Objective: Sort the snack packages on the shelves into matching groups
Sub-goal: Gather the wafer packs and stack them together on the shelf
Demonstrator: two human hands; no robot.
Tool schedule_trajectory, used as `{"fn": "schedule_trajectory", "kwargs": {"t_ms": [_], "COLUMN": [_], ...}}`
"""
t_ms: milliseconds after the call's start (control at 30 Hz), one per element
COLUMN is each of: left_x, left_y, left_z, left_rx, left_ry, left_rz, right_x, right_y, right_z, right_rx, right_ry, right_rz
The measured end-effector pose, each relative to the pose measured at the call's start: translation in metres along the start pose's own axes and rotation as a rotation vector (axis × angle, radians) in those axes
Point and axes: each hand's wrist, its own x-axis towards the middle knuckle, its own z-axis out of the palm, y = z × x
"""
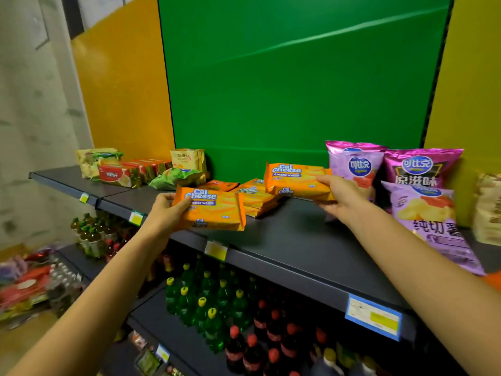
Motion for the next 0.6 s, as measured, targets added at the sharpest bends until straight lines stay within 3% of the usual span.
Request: {"fn": "schedule_trajectory", "kwargs": {"t_ms": [600], "left_x": [0.181], "left_y": [-0.01], "left_z": [0.081], "left_rx": [0.097], "left_ry": [-0.334], "left_rz": [0.046], "right_x": [0.155], "right_y": [0.026], "right_z": [0.085], "right_rx": [-0.091], "right_ry": [0.097], "right_rz": [-0.044]}}
